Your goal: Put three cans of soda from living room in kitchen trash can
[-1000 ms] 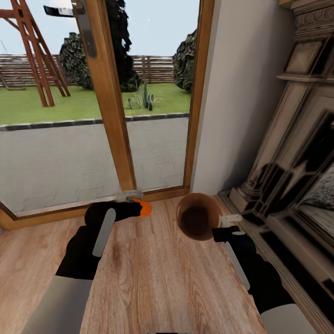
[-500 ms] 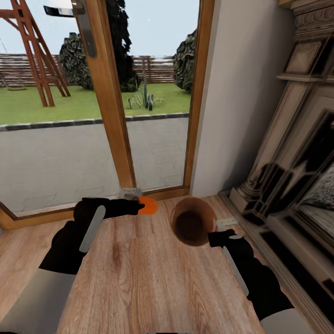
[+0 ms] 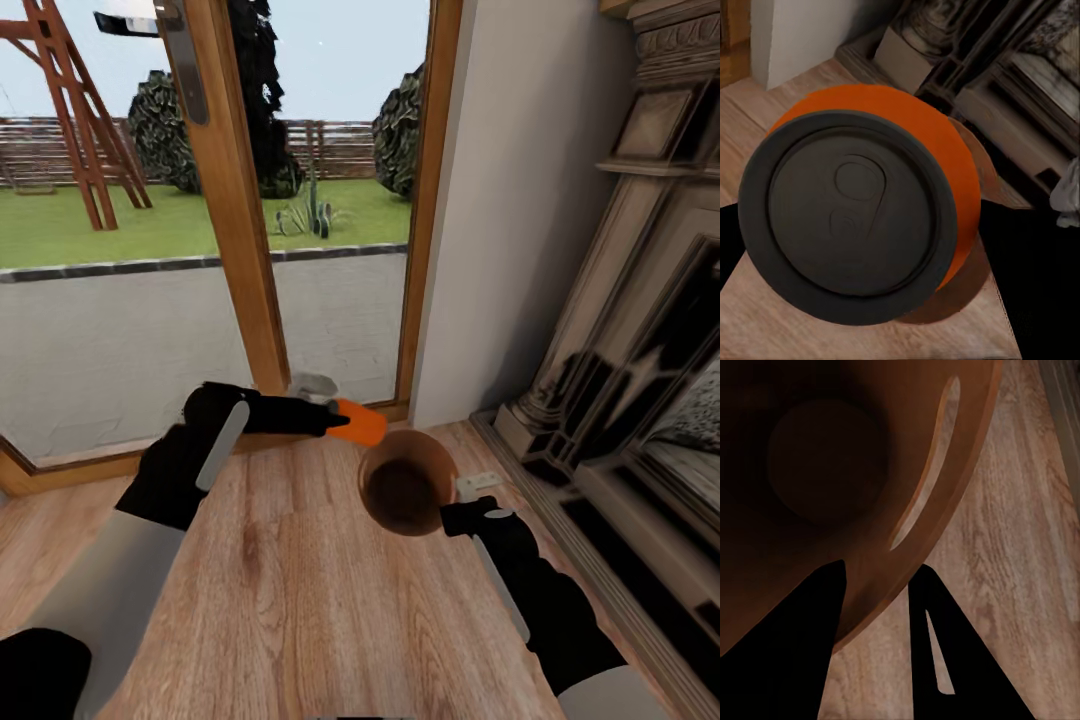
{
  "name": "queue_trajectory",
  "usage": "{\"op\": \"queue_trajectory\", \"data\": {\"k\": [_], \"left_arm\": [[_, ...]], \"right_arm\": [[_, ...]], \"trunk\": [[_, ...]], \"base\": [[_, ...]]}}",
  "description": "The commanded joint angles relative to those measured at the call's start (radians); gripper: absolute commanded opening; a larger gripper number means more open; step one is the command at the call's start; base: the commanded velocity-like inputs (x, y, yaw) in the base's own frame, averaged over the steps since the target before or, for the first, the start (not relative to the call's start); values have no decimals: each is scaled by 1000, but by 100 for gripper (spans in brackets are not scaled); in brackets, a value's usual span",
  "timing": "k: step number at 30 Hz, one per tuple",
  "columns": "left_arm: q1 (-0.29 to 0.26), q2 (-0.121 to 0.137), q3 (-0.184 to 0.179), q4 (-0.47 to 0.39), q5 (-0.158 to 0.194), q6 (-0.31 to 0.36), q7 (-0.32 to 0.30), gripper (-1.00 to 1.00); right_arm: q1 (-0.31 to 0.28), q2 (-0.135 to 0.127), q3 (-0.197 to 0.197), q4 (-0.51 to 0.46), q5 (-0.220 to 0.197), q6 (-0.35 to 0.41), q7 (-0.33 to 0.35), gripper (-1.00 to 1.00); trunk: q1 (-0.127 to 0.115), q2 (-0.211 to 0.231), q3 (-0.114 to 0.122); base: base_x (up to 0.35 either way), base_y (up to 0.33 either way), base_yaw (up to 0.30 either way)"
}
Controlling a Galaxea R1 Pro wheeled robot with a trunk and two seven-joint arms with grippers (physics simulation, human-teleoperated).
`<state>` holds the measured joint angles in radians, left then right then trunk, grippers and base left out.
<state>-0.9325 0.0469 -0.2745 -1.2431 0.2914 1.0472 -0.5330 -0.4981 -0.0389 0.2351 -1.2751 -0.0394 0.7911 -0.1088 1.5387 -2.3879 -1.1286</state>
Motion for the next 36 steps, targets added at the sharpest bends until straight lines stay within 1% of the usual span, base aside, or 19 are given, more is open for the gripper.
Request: {"op": "queue_trajectory", "data": {"k": [1,2,4,5,6,8,11,13,16,20,22,23,24,25,26,31,33,34,36], "left_arm": [[-10,-4,-18,6,-4,0,-20,-100],[-16,-7,-39,11,-4,0,-35,-100],[-19,-10,-61,16,-5,0,-44,-100],[-22,-12,-81,23,-5,0,-50,-100],[-23,-13,-89,27,-5,0,-53,-100],[-24,-21,-110,40,-6,0,-57,-100],[-26,-30,-165,65,-8,0,-60,-100],[-26,-31,-190,75,-9,0,-59,-100],[-26,-36,-210,95,-11,0,-55,-100],[-26,-51,-231,136,-14,0,-52,-100],[-26,-59,-249,154,-15,0,-51,-100],[-26,-64,-274,169,-16,0,-45,-100],[-26,-64,-282,173,-16,0,-42,-100],[-26,-68,-300,185,-16,0,-20,-100],[-26,-70,-306,188,-17,0,-1,-100],[-26,-82,-315,193,-17,0,51,-100],[-26,-83,-335,193,-17,0,75,-100],[-26,-84,-353,194,-16,0,90,-100],[-26,-84,-369,194,-16,-2,108,-100]], "right_arm": [[0,1,0,0,7,0,1,-100],[0,2,1,0,7,0,1,-100],[0,3,1,0,7,0,1,-100],[0,4,2,0,7,0,1,-100],[0,5,2,1,6,0,1,-100],[0,6,12,4,6,0,-1,-100],[0,6,35,6,6,1,-5,-100],[0,7,40,6,6,1,-6,-100],[0,7,43,6,6,2,-6,-100],[0,8,45,6,6,2,-6,-100],[0,8,45,6,6,2,-6,-100],[0,8,45,6,6,2,-6,-100],[0,8,45,6,6,2,-6,-100],[0,8,46,6,6,2,-6,-100],[0,8,46,6,6,2,-5,-100],[0,8,47,6,6,2,-6,-100],[0,8,47,6,6,2,-6,-100],[0,8,47,6,6,2,-6,-100],[0,8,49,7,6,2,-6,-100]], "trunk": [[0,0,0],[0,0,0],[0,0,0],[0,0,0],[0,0,0],[0,0,0],[0,0,0],[0,0,0],[0,0,0],[0,0,0],[0,0,0],[0,0,0],[0,0,0],[0,0,0],[0,0,0],[0,0,0],[0,0,0],[0,0,0],[0,0,0]], "base": [[0,0,0],[0,0,0],[0,0,0],[0,0,0],[0,0,0],[0,0,0],[0,0,0],[0,0,0],[0,0,0],[0,0,0],[0,0,0],[0,0,0],[0,0,0],[0,0,0],[0,0,0],[0,0,0],[0,0,0],[0,0,0],[0,0,0]]}}
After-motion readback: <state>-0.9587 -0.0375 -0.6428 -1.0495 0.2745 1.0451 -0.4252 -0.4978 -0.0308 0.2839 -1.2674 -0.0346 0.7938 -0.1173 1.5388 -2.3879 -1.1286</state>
